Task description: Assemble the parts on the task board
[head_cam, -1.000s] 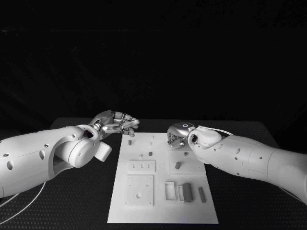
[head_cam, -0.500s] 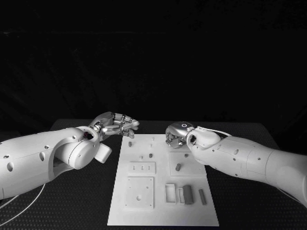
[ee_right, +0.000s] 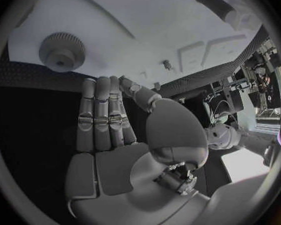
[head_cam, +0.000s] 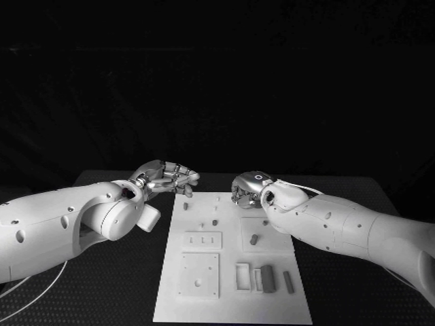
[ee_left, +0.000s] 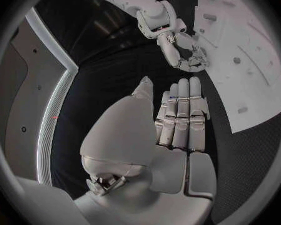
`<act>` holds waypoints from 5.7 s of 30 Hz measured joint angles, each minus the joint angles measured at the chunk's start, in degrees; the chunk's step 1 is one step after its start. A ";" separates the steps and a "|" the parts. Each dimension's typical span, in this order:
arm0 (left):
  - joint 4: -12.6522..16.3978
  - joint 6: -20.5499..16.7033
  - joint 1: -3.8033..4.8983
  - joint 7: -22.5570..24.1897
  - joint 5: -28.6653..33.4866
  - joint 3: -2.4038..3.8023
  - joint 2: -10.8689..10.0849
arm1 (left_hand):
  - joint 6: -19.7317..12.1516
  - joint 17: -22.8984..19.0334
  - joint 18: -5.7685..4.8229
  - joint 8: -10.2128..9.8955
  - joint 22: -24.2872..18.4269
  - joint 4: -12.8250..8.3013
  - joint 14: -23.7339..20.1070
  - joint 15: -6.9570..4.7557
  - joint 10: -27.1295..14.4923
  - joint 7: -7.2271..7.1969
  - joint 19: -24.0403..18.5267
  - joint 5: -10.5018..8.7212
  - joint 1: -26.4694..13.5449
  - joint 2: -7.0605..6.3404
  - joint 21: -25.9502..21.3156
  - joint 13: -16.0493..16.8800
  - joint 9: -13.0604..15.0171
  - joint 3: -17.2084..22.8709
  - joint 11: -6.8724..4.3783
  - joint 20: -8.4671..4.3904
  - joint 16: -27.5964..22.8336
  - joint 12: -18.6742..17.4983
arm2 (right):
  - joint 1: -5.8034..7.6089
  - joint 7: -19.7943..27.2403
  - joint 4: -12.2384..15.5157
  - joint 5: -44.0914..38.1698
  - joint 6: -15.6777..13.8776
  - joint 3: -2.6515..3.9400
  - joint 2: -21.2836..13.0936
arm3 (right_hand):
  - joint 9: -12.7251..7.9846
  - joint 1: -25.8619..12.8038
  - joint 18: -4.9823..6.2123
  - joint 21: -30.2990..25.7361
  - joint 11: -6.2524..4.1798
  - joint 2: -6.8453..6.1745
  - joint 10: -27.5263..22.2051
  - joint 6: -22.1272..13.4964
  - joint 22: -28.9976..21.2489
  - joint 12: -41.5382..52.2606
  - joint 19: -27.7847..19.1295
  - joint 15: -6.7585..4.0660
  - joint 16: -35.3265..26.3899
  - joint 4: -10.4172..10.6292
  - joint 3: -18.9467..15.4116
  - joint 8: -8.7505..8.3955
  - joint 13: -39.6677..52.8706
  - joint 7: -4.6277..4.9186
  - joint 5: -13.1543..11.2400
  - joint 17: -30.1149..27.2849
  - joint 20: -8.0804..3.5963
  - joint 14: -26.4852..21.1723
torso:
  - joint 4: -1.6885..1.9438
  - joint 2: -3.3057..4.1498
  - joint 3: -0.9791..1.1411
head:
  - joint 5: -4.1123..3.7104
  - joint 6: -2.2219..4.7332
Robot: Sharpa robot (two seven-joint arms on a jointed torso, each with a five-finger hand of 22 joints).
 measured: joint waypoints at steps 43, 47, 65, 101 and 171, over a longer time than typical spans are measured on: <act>-0.47 -0.14 0.94 0.00 -0.14 0.00 0.56 | 0.00 0.22 -0.59 -0.22 0.03 0.00 0.00 0.00 0.18 0.00 0.21 0.00 0.00 0.00 -0.22 0.14 0.08 0.00 0.18 -0.19 -0.22 -0.23 | -0.55 1.25 -1.69 3.05 -3.10 2.53 2.34 | 2.53 -0.06 -0.05 0.21 0.00 -0.05 0.00 0.38 0.03 0.00 -0.01 0.01 0.00 0.01 0.01 0.46 0.32 -0.35 0.01 0.05 0.01 -0.01 | 1.85 1.36 -0.60 | -0.16 0.28; -0.63 -0.15 0.95 0.00 -0.15 0.00 0.54 | 0.00 0.22 -0.60 -0.22 0.05 0.00 0.00 0.00 0.18 0.00 0.20 0.00 0.00 0.00 -0.22 0.15 0.10 0.00 0.18 -0.19 -0.22 -0.23 | -0.55 1.22 -0.66 3.32 -2.84 2.53 1.40 | 2.55 -0.06 -0.05 0.21 0.00 -0.05 -0.01 0.18 0.03 0.00 -0.01 0.01 0.00 -0.15 0.17 0.21 0.49 -0.15 0.01 0.04 0.01 -0.01 | 1.83 1.36 -0.60 | -0.18 0.41; -1.14 -0.17 0.95 0.00 -0.16 -0.02 0.39 | 0.00 0.32 -0.69 -0.22 0.05 0.00 0.00 0.00 0.18 0.00 0.20 0.00 0.00 0.00 -0.22 0.19 0.09 0.00 0.17 -0.19 -0.22 -0.44 | -0.55 3.09 0.34 2.56 0.99 1.70 0.73 | 2.71 -1.14 0.03 0.21 2.10 -6.26 -4.83 -4.38 0.01 -1.78 -2.39 1.44 -0.78 1.58 -1.15 -2.73 1.22 2.27 0.01 -0.45 1.32 -1.90 | 1.84 1.39 -0.60 | -0.37 0.59; -1.26 -0.14 0.95 0.00 -0.16 -0.02 0.75 | 0.00 0.48 -1.34 -0.22 0.08 0.00 0.00 0.00 0.18 0.00 0.21 0.00 0.00 0.00 -0.44 0.28 0.12 0.00 0.17 -0.61 -0.43 -0.66 | -0.94 3.76 -2.67 -0.19 2.20 0.35 2.29 | 2.57 1.38 0.48 0.86 2.54 -6.62 -6.45 -5.54 0.01 -1.78 -2.26 1.43 0.22 0.78 -1.10 -3.44 2.23 2.83 0.01 0.05 1.21 -1.88 | 1.93 1.48 -0.75 | -0.30 -0.18; -1.34 -0.14 1.00 -0.17 -0.18 -0.02 1.05 | -0.21 0.80 -1.48 -0.67 0.18 0.00 0.00 0.00 0.18 0.21 0.42 0.00 0.00 0.00 -0.89 0.40 0.19 0.00 0.17 -0.80 -0.66 -1.33 | -0.07 0.10 -4.59 1.65 2.56 0.58 3.70 | 4.50 -1.03 -0.10 25.07 -0.32 1.38 -14.23 -3.25 0.10 16.91 -7.27 -1.46 34.30 1.87 -1.44 -1.92 41.84 1.23 0.23 3.90 -0.93 -11.47 | 1.87 1.44 -0.85 | -0.52 0.04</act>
